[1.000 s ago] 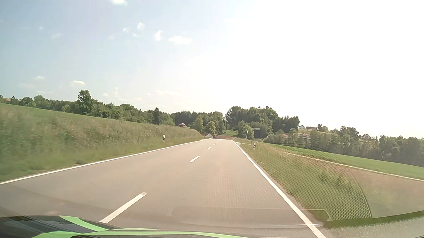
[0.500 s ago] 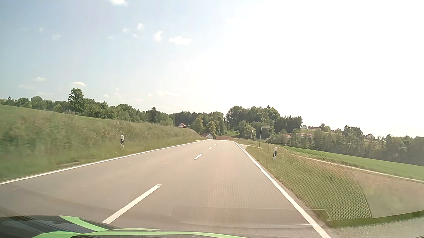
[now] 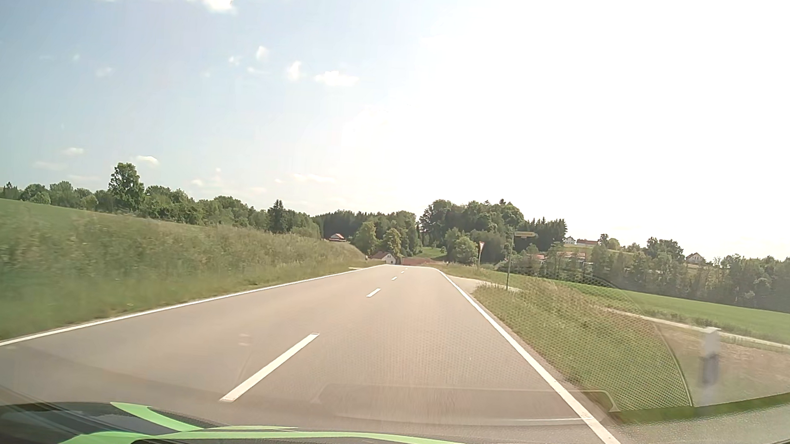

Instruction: Follow the waypoints while adhering to traffic rules and regulations

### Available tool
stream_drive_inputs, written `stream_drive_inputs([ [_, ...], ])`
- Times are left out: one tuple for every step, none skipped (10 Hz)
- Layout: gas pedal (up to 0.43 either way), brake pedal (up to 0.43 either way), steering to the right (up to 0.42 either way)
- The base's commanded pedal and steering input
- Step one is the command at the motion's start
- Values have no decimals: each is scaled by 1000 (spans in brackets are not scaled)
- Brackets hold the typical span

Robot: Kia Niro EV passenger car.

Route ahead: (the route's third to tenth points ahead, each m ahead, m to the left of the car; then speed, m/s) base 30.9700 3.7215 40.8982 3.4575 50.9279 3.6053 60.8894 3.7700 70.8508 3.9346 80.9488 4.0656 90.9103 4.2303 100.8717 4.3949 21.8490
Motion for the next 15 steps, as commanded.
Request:
stream_drive_inputs([
  [8, 0, 1],
  [8, 0, 1],
  [8, 0, 1],
  [8, 0, 1],
  [8, 0, 1],
  [8, 0, 1],
  [8, 0, 1],
  [8, 0, 1],
  [8, 0, 1],
  [8, 0, 1],
  [8, 0, 1],
  [8, 0, 1],
  [8, 0, 1],
  [8, 0, 0],
  [8, 0, -1],
])
